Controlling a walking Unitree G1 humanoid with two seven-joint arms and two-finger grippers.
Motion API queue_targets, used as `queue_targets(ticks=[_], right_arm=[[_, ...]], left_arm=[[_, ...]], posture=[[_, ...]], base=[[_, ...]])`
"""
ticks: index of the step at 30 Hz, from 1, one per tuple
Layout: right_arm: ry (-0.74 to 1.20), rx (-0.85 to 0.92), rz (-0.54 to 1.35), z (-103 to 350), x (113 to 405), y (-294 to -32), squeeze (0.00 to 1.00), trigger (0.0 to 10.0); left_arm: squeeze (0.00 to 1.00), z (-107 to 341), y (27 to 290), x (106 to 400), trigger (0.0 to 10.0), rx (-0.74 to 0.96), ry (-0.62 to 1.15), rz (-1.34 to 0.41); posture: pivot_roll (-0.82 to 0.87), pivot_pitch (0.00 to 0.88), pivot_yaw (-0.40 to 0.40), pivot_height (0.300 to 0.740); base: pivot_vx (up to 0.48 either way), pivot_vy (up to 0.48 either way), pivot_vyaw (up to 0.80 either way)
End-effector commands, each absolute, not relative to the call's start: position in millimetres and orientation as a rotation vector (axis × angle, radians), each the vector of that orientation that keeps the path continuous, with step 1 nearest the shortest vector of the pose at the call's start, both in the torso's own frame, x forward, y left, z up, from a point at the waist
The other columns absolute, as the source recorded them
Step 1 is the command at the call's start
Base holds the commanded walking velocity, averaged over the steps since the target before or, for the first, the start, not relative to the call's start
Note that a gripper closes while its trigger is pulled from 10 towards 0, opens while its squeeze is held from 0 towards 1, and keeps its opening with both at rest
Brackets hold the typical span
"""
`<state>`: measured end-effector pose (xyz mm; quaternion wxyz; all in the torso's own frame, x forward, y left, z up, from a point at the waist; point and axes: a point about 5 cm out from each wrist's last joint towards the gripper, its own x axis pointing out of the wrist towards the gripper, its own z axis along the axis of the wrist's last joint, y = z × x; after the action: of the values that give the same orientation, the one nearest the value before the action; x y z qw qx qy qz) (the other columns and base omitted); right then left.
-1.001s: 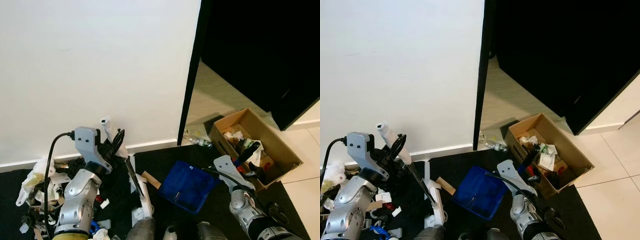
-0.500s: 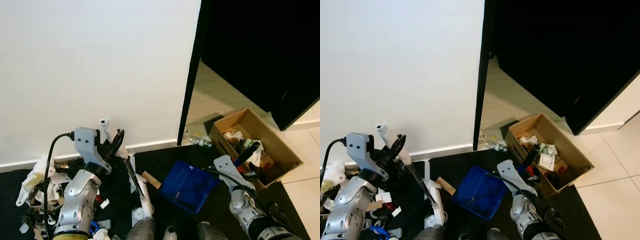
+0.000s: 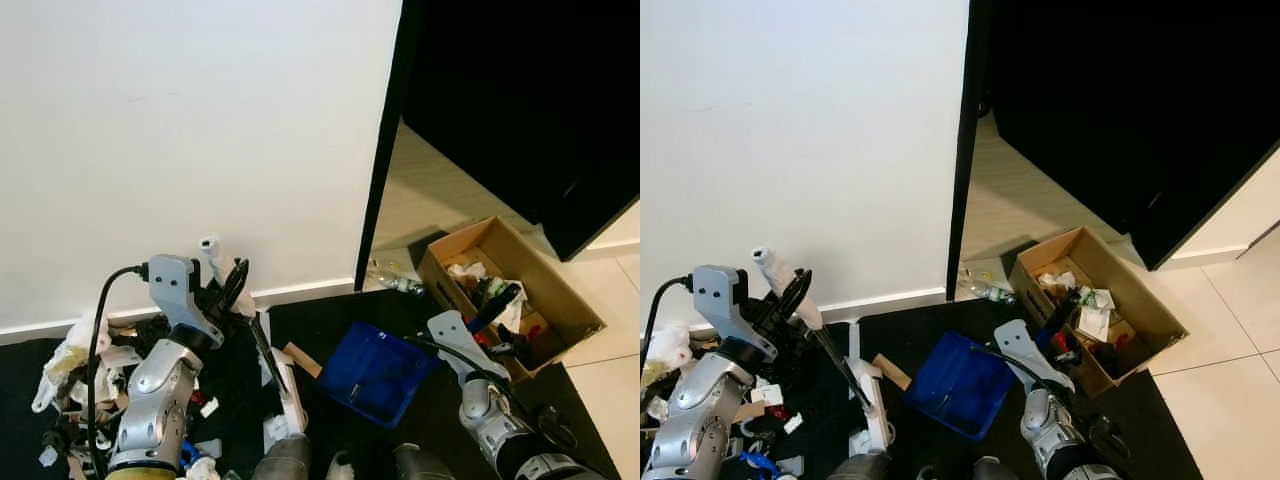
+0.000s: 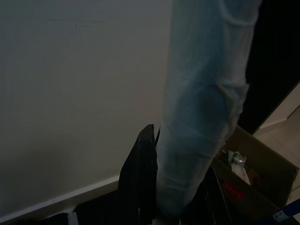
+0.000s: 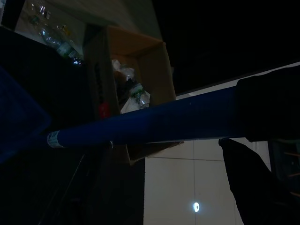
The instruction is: Sweep floor
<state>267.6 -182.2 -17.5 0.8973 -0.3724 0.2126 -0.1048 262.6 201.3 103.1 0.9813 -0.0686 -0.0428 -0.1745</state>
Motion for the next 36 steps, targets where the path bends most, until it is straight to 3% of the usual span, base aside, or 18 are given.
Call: queue_targets(ticks=[1, 36], right_arm=[[0.464, -0.769, -0.216, -22.0, 262.1, -185.5, 0.0, 10.0], [0.465, -0.769, -0.215, -20.5, 264.6, -184.8, 0.0, 10.0]], left_arm=[[0.01, 103.6, 197.3, 261.3, 10.0, -0.15, -0.105, -0.356], [0.01, 104.3, 198.1, 261.8, 10.0, -0.149, -0.107, -0.353]], posture=[[0.23, 0.139, -0.027, 0.74], [0.23, 0.141, -0.025, 0.74]], base=[[0.0, 0.0, 0.0], [0.0, 0.0, 0.0]])
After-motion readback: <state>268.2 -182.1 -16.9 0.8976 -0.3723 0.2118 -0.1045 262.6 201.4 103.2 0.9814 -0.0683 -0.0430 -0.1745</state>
